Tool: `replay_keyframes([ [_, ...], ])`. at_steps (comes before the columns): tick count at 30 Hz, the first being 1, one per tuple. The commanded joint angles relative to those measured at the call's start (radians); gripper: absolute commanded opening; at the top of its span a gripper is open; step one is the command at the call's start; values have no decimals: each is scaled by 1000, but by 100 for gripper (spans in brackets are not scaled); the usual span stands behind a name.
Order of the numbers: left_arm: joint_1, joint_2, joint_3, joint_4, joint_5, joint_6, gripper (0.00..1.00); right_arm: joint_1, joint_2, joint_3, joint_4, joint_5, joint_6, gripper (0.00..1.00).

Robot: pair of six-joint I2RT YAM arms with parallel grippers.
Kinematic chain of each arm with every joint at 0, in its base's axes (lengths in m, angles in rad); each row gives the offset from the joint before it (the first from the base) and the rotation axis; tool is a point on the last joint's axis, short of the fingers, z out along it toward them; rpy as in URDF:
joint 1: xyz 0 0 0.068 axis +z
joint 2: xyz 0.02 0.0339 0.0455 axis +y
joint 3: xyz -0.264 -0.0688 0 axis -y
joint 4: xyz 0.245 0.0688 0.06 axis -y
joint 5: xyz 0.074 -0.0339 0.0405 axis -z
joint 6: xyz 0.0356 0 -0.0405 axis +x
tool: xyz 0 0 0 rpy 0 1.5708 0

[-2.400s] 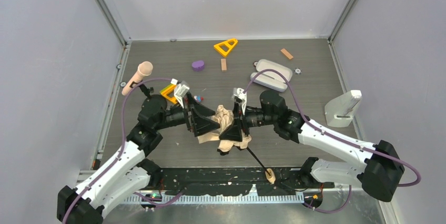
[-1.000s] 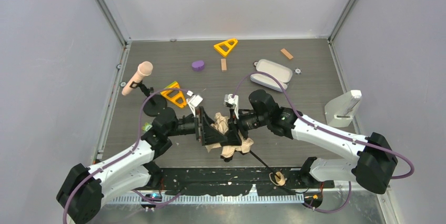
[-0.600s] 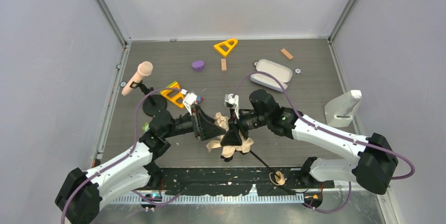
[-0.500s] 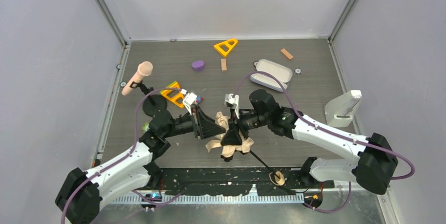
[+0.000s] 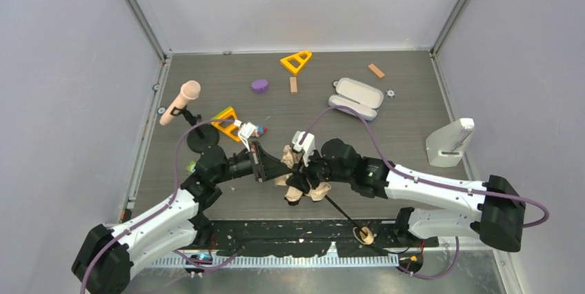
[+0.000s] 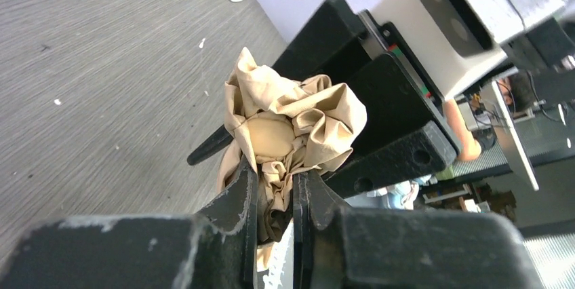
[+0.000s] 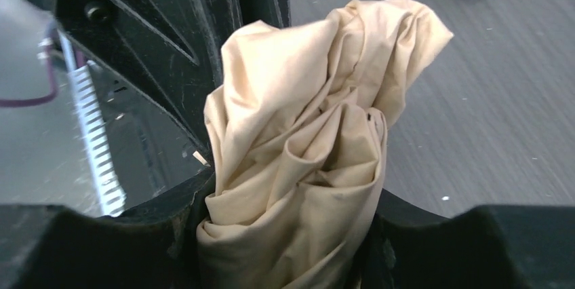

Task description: Put away the umbrella

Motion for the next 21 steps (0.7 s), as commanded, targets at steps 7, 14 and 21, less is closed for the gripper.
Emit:
replay_keyframes([
  [7, -11, -55, 6, 48, -61, -104, 0, 115, 190, -60, 185, 545, -157, 42],
  [14, -13, -86, 13, 31, -69, -104, 0, 173, 343, 42, 118, 681, -171, 53],
  [21, -14, -117, 23, 11, -92, -106, 0, 196, 463, 117, 5, 718, -167, 67],
])
